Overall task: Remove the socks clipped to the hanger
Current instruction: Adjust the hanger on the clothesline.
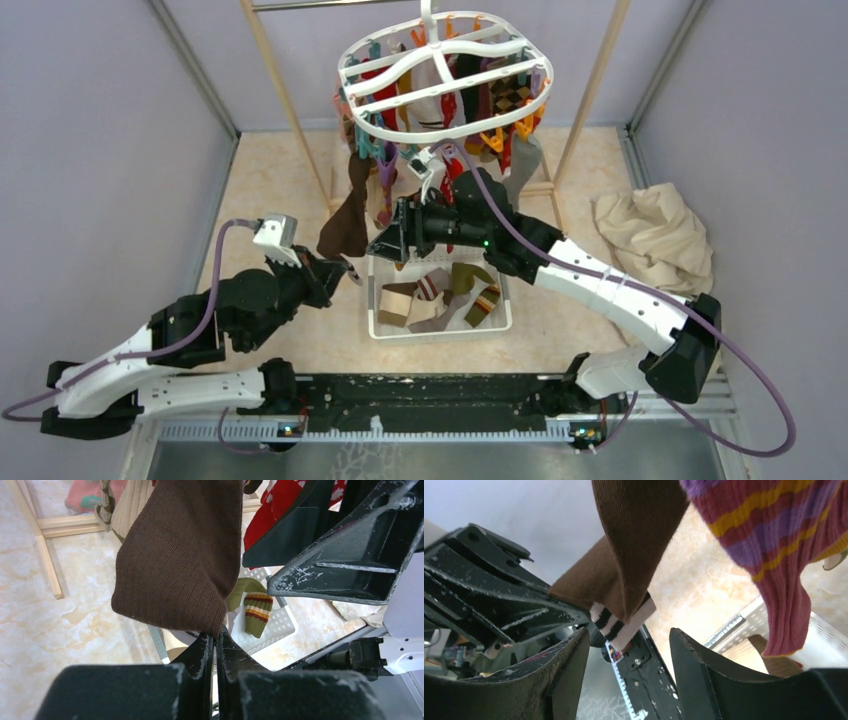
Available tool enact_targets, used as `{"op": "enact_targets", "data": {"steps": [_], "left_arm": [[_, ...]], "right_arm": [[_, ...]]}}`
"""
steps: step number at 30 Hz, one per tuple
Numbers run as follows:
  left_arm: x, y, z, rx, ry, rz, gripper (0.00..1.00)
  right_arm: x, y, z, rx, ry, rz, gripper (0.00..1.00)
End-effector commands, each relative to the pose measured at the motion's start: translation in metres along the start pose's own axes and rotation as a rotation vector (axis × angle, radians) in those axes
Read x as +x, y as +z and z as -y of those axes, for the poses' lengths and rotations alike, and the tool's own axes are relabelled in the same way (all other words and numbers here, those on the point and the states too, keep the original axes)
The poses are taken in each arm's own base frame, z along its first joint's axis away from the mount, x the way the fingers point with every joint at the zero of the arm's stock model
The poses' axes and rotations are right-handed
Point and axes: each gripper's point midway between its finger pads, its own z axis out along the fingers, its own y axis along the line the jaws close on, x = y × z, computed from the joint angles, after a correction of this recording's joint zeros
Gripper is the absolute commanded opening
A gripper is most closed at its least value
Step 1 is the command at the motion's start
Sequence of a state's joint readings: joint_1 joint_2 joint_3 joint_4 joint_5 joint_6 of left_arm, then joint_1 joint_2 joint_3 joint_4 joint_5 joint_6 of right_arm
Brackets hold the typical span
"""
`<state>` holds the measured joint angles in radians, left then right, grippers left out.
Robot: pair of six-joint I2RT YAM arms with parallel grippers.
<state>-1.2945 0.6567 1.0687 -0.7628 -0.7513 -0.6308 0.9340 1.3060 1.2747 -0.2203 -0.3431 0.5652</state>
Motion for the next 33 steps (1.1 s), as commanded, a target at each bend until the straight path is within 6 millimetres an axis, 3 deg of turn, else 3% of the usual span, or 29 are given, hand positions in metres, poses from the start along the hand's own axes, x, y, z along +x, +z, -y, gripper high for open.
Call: {"op": "enact_targets", "data": {"steps": [1,8,23,25,28,30,33], "left_arm": [[-0.001,0.001,0.009,0.046,-0.006,0.011,0.05],[0.007,0.008,0.019,0.08,-0.007,0.008,0.05],[0.016,0.014,0.038,0.159,-0.014,-0.014,0.05],[0.02,0.016,0.04,0.166,-0.01,-0.023,0.05],[0.027,0.019,0.042,0.169,-0.005,-0.038,0.05],[0.028,0.021,0.042,0.161,0.001,-0.041,0.06],[0.026,0.021,0.035,0.122,0.008,-0.036,0.19]], "right_arm": [[-0.023,0.009,-0.026,-0.124,0.057,0.1,0.61],[-0.024,0.014,-0.042,-0.241,0.118,0.132,0.63],[-0.011,0.033,-0.014,-0.091,0.17,0.112,0.62],[-0.012,0.033,-0.017,-0.112,0.167,0.118,0.53],[-0.013,0.032,-0.019,-0.123,0.167,0.128,0.27],[-0.013,0.031,-0.018,-0.118,0.158,0.131,0.16],[-0.011,0.028,-0.011,-0.079,0.142,0.128,0.05]]}}
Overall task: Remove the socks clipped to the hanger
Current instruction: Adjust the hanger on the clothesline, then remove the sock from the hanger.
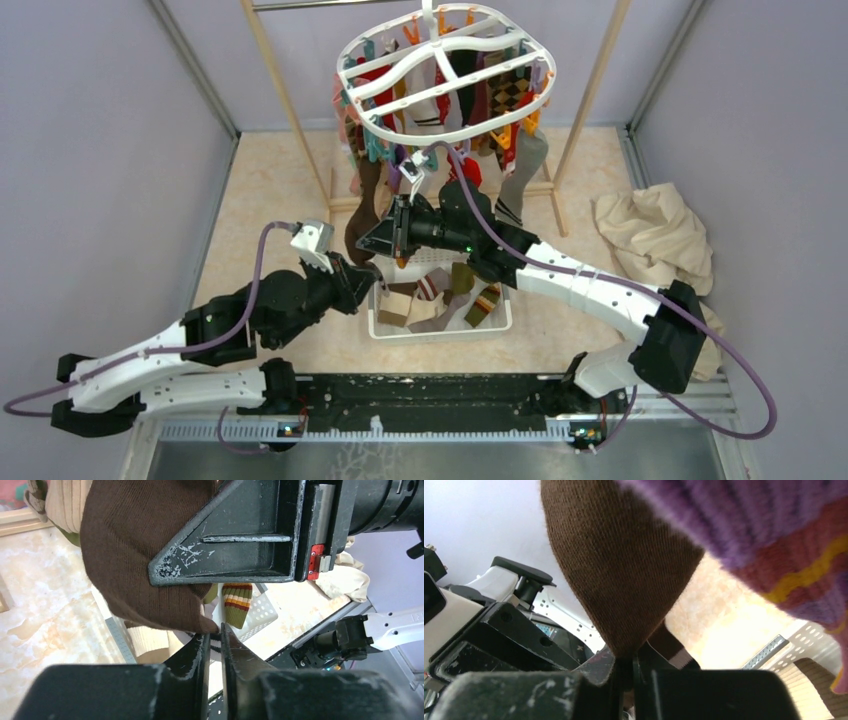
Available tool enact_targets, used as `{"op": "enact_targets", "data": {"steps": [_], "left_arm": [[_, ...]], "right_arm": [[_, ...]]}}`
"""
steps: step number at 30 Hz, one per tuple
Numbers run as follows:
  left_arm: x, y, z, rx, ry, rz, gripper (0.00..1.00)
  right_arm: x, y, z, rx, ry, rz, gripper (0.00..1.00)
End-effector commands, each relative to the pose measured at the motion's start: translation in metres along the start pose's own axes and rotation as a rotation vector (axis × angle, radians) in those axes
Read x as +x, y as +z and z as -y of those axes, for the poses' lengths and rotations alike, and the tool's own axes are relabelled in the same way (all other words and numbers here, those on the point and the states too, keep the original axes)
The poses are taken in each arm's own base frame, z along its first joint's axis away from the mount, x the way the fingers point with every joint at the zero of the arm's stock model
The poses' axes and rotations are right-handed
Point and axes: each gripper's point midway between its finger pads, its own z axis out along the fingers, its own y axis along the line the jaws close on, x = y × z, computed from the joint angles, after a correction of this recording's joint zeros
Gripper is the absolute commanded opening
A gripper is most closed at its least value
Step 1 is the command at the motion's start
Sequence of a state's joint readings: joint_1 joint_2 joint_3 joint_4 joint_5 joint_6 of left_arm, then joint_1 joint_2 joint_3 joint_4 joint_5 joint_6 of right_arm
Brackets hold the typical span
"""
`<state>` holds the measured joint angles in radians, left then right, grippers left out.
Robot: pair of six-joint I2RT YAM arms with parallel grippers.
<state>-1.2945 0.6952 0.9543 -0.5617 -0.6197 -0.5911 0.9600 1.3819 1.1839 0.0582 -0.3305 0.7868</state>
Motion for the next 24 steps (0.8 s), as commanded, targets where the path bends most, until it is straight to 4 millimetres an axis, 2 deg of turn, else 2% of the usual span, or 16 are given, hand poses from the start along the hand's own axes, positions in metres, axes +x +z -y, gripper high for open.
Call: {"op": "enact_targets", "data": {"steps": [1,2,4,6,13,15,19,24], "left_arm": [[-0.007,-0.001,-0.001,-0.015,-0.001,0.02,0.25],[-0.01,-0.002,-0.001,-0.015,-0.002,0.03,0.31],[-0.017,-0.005,0.0,-0.015,0.011,0.039,0.51],[-0.026,-0.007,0.002,-0.022,0.025,0.037,0.62],[-0.066,-0.013,0.028,0.001,0.04,0.041,0.9],[-0.079,-0.014,0.029,-0.022,0.036,0.071,0.98],[-0.102,-0.012,0.031,-0.045,0.059,0.145,0.99],[-0.111,0.002,0.021,-0.122,0.114,0.183,0.99]], "right_arm": [[-0.011,-0.008,-0.006,0.01,-0.048,0.055,0.01],[-0.011,-0.01,-0.003,0.03,-0.059,0.055,0.0],[-0.012,-0.013,0.003,0.065,-0.08,0.059,0.0],[-0.009,-0.016,0.013,0.116,-0.099,0.047,0.0],[0.001,-0.011,0.036,0.178,-0.134,0.019,0.0],[0.005,-0.007,0.041,0.183,-0.135,0.01,0.0],[0.008,-0.003,0.045,0.183,-0.134,0.002,0.0],[0.007,-0.002,0.044,0.183,-0.139,-0.002,0.0]]}}
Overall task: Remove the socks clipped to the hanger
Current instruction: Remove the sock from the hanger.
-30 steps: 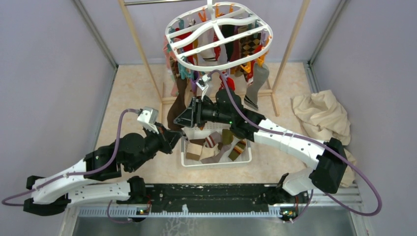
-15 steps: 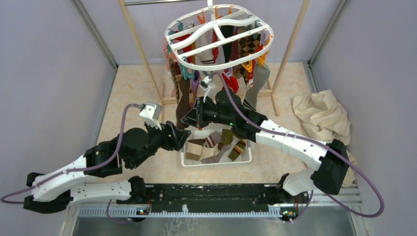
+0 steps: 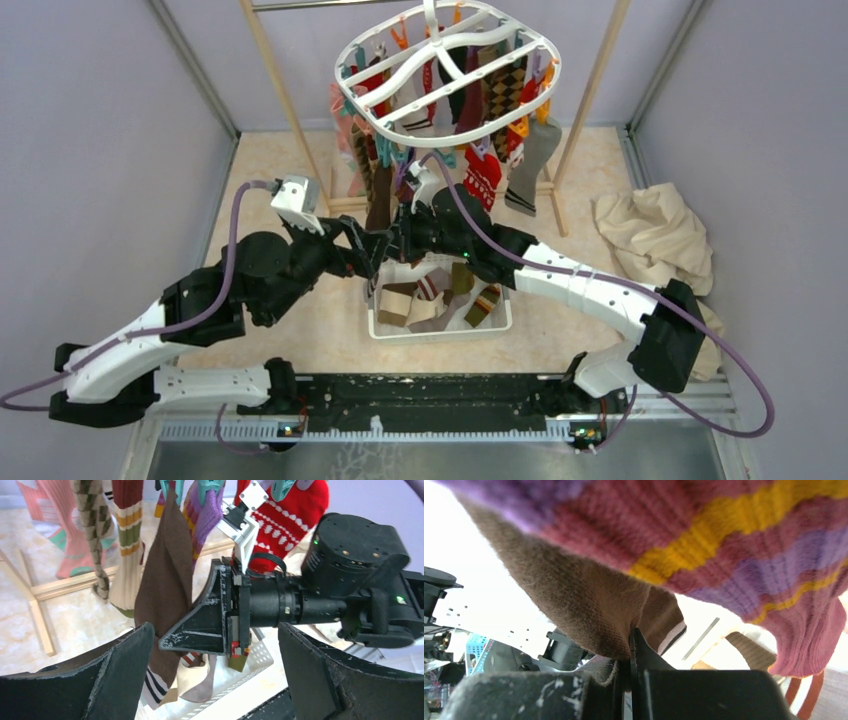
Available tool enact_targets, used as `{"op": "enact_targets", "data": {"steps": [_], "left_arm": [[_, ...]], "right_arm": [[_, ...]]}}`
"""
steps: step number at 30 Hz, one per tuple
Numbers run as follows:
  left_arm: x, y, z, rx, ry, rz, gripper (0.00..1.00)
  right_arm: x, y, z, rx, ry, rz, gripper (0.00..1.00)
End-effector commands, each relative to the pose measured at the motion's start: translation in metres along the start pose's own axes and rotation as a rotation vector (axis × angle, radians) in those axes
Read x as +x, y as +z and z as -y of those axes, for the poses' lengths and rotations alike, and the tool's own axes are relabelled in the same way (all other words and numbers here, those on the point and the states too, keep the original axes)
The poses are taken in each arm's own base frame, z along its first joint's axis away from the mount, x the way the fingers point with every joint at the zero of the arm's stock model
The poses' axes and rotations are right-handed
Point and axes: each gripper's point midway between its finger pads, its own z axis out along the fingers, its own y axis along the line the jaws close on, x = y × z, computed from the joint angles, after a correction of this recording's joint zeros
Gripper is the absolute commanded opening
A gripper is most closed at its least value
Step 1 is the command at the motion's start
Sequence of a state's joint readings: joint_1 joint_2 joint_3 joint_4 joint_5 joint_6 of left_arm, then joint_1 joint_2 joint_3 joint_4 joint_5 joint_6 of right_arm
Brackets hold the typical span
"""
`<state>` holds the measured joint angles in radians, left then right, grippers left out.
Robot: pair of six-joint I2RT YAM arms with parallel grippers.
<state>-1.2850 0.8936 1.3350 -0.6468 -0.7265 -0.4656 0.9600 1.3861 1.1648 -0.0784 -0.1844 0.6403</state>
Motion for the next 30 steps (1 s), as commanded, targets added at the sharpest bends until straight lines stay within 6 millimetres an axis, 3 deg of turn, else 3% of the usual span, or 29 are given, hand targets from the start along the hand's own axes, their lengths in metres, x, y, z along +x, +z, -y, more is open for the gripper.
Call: {"op": "enact_targets", "data": {"steps": [1,6,13,17,30], "left_arm": [[-0.016,0.014,-0.011,-0.061,0.059,0.062,0.99],[-0.013,0.046,-0.031,-0.056,0.061,0.049,0.96],[-0.031,0.082,-0.049,-0.032,0.08,0.086,0.68],[-0.044,0.097,-0.049,0.024,0.062,0.093,0.62],[-0.069,0.099,-0.033,0.155,0.036,0.098,0.62]], "right_arm": [[-0.007,0.0,-0.009,-0.026,-0.031,0.023,0.0],[-0.006,-0.003,-0.008,-0.023,-0.031,0.019,0.0],[-0.003,-0.005,-0.007,-0.019,-0.033,0.006,0.0],[-0.001,-0.005,-0.006,-0.015,-0.035,0.0,0.0],[0.009,0.003,0.003,0.002,-0.041,-0.031,0.0]]}}
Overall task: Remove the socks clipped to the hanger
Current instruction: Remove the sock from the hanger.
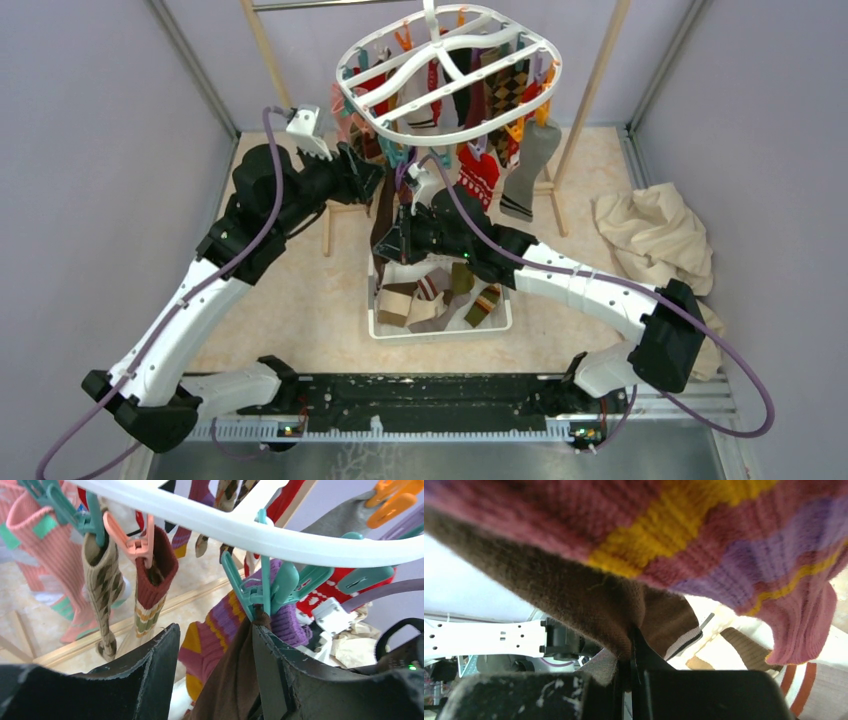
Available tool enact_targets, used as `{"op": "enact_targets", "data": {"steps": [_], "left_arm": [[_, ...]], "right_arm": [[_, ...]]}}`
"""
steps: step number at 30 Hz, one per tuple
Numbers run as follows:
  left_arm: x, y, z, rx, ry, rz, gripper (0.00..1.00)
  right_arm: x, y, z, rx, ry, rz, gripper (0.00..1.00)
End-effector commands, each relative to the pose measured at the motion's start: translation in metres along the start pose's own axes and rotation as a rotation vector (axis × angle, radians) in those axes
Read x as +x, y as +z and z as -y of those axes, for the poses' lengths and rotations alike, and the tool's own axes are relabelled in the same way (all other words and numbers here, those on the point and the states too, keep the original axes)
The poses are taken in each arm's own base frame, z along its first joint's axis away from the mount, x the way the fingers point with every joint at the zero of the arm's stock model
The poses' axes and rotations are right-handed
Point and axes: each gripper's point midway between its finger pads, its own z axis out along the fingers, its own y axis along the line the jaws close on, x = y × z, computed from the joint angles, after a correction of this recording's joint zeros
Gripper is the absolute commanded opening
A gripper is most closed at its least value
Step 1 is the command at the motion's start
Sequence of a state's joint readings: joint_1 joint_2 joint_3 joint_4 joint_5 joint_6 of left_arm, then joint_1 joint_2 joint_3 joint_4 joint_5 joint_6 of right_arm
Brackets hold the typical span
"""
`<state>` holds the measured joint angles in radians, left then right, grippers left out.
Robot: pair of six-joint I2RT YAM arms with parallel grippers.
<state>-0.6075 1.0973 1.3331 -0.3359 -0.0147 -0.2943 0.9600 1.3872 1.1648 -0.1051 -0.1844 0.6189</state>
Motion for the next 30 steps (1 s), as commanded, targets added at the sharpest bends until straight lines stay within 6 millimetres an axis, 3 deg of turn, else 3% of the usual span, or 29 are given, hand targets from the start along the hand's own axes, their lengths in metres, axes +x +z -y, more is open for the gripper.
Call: {"op": "enact_targets", "data": {"steps": [1,8,14,30], "left_arm": [[-0.03,-0.005,0.02,0.094,-0.004,0.061,0.62],[-0.029,-0.009,0.009,0.041,0.023,0.02,0.6],[-0.022,-0.003,0.01,0.083,0.018,0.002,0.63],[-0.012,0.014,0.009,0.096,0.0,-0.019,0.6]], "right_arm": [[0.003,0.004,-0.002,-0.014,-0.025,-0.009,0.0],[0.008,0.007,0.002,-0.006,-0.023,-0.022,0.0],[0.011,0.009,0.003,-0.01,-0.021,-0.027,0.0],[0.015,0.013,0.006,-0.007,-0.018,-0.037,0.0]]}}
